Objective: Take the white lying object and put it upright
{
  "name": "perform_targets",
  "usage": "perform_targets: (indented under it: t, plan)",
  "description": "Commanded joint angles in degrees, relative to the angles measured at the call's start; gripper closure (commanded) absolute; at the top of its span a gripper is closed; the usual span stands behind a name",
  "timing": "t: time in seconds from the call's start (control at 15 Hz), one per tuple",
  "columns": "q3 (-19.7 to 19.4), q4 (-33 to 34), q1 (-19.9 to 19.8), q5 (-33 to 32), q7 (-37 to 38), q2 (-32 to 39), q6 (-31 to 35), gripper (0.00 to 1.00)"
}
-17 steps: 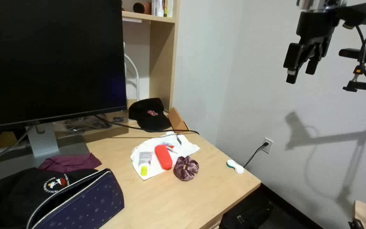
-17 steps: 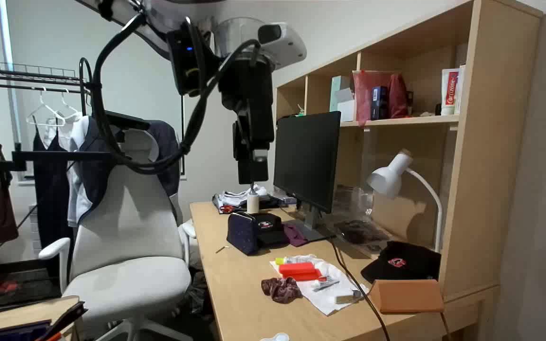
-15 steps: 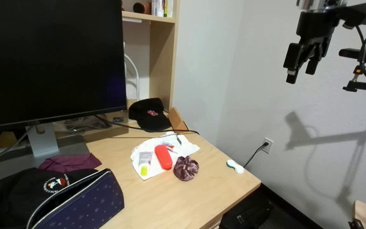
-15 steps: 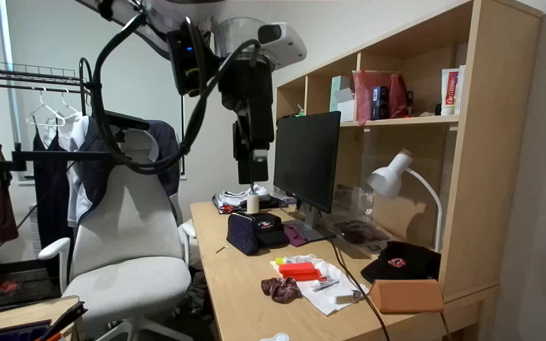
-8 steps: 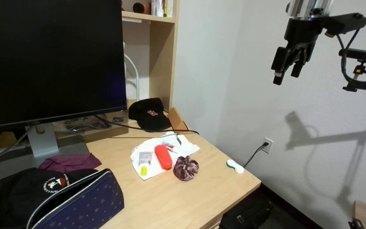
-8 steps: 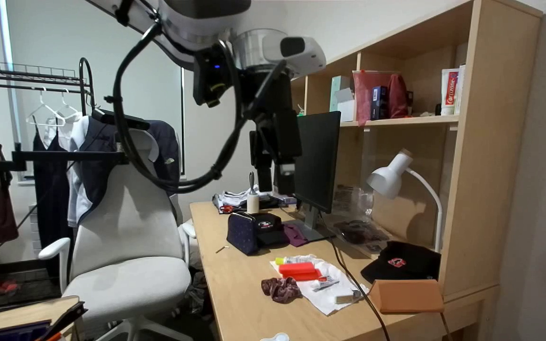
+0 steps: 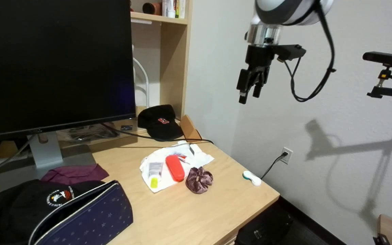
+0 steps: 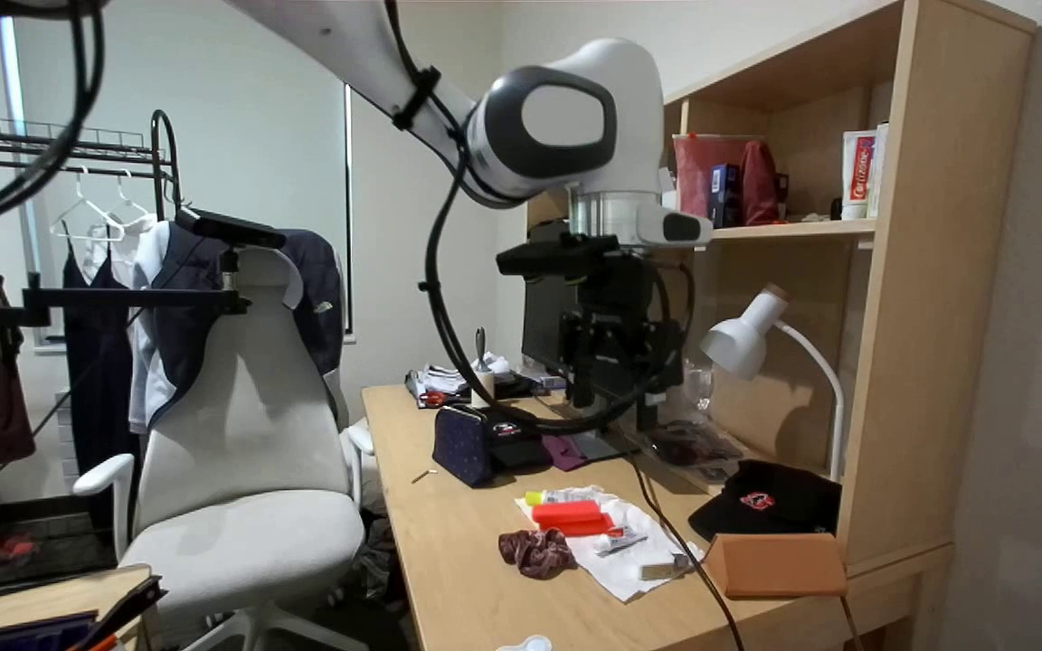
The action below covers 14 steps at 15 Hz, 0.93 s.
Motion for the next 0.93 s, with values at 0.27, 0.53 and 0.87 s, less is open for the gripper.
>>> perform_targets:
  t: [0.27,0.53,0.87]
  plan:
    - [4.96,25.64,-1.7,3.8,-4.56,24.87,-11.11,0.0]
    - [7.66,36.63,-1.41,6.12,-1.88,34.24,-15.05,0.0]
    - [9.12,47.24,-1.68,8.19,0.18,41.31,-19.6,0.0]
